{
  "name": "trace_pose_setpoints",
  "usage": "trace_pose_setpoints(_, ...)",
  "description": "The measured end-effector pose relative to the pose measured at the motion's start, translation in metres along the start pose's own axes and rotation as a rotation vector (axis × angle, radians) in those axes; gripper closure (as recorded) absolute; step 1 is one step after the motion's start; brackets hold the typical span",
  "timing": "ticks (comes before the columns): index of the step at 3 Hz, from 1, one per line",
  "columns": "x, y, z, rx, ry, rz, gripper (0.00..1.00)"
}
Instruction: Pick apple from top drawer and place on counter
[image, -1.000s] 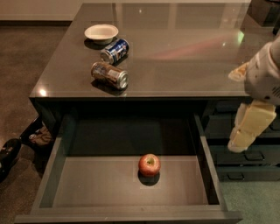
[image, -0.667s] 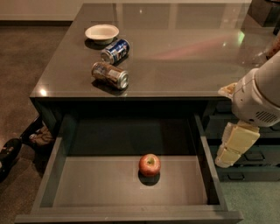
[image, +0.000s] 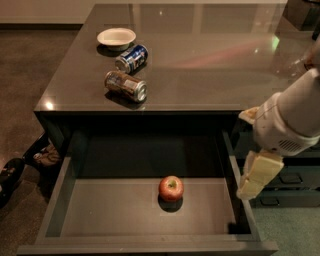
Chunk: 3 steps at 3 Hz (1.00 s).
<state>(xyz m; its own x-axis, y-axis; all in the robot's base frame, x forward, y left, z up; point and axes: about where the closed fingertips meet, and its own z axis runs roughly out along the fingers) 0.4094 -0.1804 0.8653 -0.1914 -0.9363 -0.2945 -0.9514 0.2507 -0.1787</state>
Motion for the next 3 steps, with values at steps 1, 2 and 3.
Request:
trace_pose_setpoints(1, -0.009, 0.022, 0.049, -0.033, -0.023, -0.031, 0.0)
trace_pose_setpoints(2, -0.018, 0.046, 0.095, -0.04, -0.03, -0.025, 0.0)
trace_pose_setpoints(3, -0.03, 0.055, 0.136, -0.001, -0.035, 0.024, 0.0)
